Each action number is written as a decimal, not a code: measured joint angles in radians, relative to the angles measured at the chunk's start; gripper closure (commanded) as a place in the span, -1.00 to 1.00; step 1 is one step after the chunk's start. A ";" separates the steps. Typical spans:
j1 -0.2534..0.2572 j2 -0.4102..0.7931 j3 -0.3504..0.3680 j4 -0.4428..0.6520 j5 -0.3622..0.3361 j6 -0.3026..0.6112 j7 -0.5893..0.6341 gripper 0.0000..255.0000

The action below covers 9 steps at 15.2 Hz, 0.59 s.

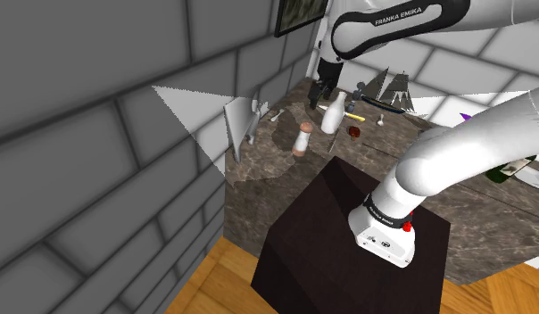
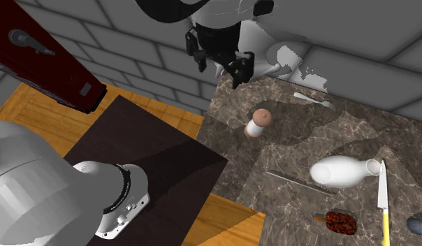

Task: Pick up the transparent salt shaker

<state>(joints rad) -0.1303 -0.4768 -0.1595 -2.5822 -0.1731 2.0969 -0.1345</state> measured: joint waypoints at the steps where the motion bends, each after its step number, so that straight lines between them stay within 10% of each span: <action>1: -0.005 0.032 -0.012 0.006 -0.004 0.030 -0.008 -1.00; 9: -0.036 0.305 -0.104 0.041 0.004 0.303 -0.087 -1.00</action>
<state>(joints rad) -0.1667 -0.1715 -0.2631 -2.5415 -0.1688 2.4002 -0.2211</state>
